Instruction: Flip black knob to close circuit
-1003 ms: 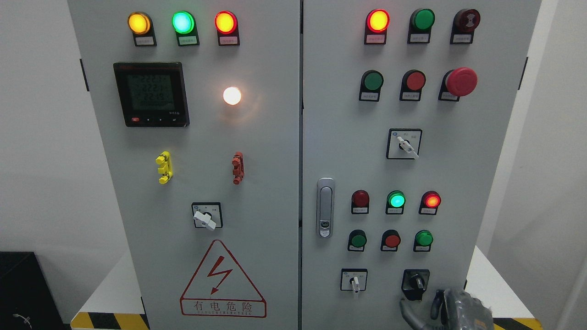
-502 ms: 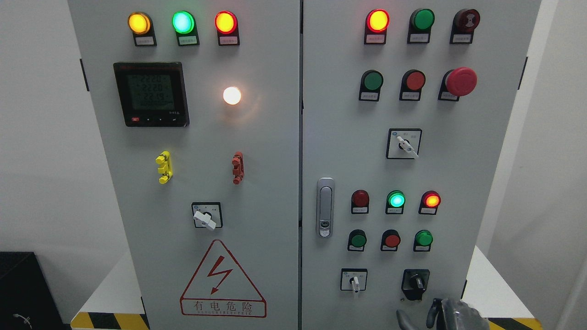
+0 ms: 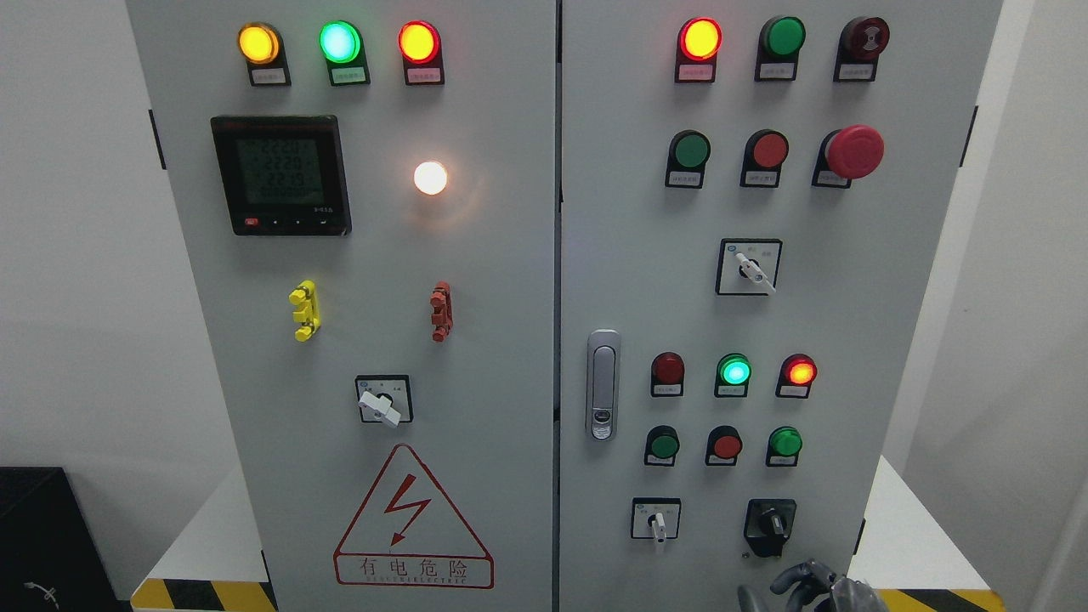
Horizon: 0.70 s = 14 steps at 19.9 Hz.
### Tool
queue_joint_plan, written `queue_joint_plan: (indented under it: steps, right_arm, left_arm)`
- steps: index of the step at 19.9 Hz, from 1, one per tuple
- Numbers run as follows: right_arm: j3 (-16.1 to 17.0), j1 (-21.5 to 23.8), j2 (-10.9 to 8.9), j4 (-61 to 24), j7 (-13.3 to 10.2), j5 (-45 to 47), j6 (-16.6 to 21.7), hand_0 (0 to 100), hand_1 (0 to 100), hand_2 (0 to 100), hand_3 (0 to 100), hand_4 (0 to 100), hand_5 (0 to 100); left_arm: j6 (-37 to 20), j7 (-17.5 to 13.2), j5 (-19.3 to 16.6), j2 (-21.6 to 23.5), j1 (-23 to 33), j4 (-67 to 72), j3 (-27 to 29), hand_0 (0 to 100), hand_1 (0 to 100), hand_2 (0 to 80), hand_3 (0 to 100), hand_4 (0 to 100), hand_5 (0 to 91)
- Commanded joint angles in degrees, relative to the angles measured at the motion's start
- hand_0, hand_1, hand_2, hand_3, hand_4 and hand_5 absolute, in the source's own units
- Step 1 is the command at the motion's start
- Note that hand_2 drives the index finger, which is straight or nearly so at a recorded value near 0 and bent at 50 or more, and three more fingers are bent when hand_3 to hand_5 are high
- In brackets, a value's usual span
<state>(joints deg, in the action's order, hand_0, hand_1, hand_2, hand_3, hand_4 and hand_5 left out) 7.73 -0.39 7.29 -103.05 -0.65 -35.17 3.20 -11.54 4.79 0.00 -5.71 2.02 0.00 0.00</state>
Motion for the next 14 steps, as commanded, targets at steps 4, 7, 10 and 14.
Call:
queue_joint_plan:
  steps: [4,7,10,14]
  right_arm:
    - [-0.9,8.5,0.00,-4.8,-0.1,27.7,5.5,0,21,20,40,35,23]
    - [-1.6,9.9,0.00,-5.5,5.7,35.8,6.7,0,19,11,25,21,11]
    - [-1.6,11.5,-0.09,-5.4,11.6,37.9,7.9,0,16,0,3,0,0]
    - [-1.6,11.8,-0.09,-4.9,12.2,39.2,7.8,0,11,0,0,0,0]
  left_arm:
    - [-0.1,0.0,-1.2,0.0,0.0,1.2,-1.1,12,56,0.0,0,0,0.0]
    - [0.0,0.0,-1.2,0.0,0.0,1.2,-1.1,12,56,0.0,0,0,0.0]
    - [0.0,0.0,-1.2,0.0,0.0,1.2,-1.1,12,56,0.0,0,0,0.0]
    - [0.0,0.0,-1.2,0.0,0.0,1.2,-1.1,12,56,0.0,0,0,0.0]
